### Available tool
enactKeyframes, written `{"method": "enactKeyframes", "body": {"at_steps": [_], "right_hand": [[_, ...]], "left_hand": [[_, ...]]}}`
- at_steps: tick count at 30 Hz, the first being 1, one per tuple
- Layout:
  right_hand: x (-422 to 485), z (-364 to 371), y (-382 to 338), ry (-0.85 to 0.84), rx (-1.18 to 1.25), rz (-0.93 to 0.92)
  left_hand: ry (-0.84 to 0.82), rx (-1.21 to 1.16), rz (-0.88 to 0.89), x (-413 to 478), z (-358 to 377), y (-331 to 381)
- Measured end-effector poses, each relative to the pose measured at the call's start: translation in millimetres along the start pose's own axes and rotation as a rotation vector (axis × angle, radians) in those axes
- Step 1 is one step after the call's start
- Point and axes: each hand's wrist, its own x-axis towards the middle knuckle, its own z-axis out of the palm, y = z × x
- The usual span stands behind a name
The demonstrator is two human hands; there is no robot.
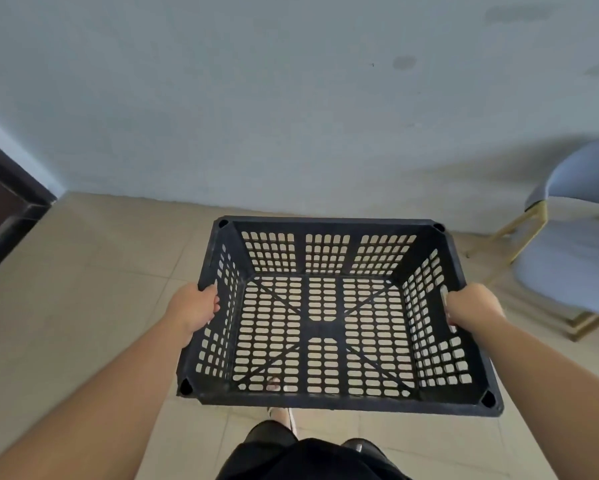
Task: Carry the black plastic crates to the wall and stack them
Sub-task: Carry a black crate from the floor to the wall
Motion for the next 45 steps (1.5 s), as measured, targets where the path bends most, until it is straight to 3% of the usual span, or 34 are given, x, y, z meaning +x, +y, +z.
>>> {"method": "enactKeyframes", "body": {"at_steps": [13,22,27,36,45], "right_hand": [[132.1,38.3,-161.4,0.045,-0.028,0.134],[254.3,45.5,-222.6,0.014,0.033,0.211],[323.2,44.1,-256.3,-0.032,0.035,0.204],[413.3,71.7,-320.9,-0.040,0.044,0.216],[485.3,157.0,-332.2,-0.017,0.027,0.348]], "left_hand": [[-0.129,0.044,-0.029,225.7,-14.7,128.6],[-0.174,0.129,-0.052,335.7,31.7,222.4],[-0.158,0.045,-0.143,388.0,53.9,262.9],[-0.190,-0.030,-0.247,502.6,88.5,293.3],[-0.247,0.036,-0.306,618.8,143.9,282.8]]}}
